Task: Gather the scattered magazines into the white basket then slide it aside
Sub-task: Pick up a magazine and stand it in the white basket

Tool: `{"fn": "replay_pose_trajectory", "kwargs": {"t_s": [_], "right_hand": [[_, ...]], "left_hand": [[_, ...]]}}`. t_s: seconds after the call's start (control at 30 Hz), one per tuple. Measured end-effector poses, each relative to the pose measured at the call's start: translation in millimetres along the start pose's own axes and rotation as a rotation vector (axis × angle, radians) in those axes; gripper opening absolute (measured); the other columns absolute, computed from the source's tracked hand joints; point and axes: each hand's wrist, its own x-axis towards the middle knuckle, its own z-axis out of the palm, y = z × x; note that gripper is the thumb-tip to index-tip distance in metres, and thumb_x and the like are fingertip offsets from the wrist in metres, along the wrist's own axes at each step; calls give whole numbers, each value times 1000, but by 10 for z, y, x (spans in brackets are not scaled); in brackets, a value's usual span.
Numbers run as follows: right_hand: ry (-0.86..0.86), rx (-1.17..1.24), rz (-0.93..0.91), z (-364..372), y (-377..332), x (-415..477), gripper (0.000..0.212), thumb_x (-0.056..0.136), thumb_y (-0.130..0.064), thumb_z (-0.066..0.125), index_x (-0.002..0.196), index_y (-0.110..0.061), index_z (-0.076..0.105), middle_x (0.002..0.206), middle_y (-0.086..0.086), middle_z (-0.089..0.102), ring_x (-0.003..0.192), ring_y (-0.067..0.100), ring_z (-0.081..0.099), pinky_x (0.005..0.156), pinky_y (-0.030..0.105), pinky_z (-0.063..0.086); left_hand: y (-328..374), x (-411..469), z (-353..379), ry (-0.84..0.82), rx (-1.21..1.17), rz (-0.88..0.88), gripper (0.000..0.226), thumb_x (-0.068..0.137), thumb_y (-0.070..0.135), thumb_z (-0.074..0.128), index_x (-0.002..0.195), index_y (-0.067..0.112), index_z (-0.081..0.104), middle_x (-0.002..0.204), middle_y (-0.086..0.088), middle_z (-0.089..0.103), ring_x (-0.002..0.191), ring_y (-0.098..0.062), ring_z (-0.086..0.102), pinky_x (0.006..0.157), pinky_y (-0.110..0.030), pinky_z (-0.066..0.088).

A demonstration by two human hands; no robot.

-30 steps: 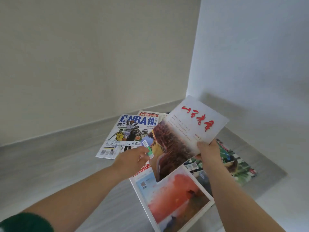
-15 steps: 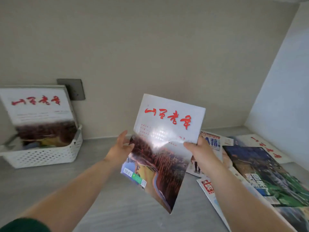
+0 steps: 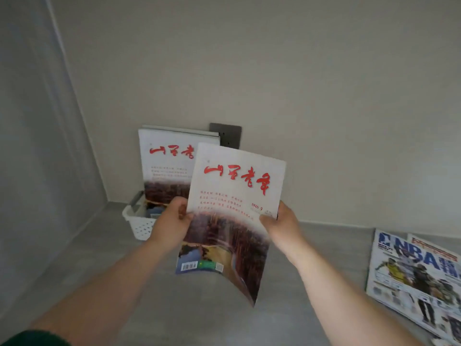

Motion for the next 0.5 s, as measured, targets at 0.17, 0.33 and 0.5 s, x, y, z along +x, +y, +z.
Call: {"fn": "replay_pose_trajectory", "kwargs": {"t_s": [0.17, 0.33, 0.5], "right_hand": [[28, -49, -148, 337, -364, 425, 43, 82, 5, 41, 121, -11, 51, 119, 4, 60, 115, 22, 53, 76, 11, 36], [83, -74, -202, 608, -647, 832, 38, 87, -1, 44, 123, -10, 49, 126, 9, 58, 112, 22, 54, 79, 19, 38], [134, -56, -263, 855, -798, 1197, 37, 87, -2, 45, 123, -10, 51, 125, 10, 59, 112, 23, 55, 77, 16, 40]], "left_hand": [[-146, 393, -430, 171, -94, 62, 12, 85, 8, 53, 92, 16, 48, 90, 0, 55, 86, -21, 53, 74, -30, 42], [-215, 813, -744, 346, -167, 113, 12, 84, 10, 54, 87, 20, 47, 79, 6, 52, 63, -2, 48, 62, -24, 38], [-355, 1127, -901, 443, -228, 150, 15, 83, 9, 57, 87, 21, 48, 70, 19, 47, 62, -1, 45, 54, -22, 33]]}}
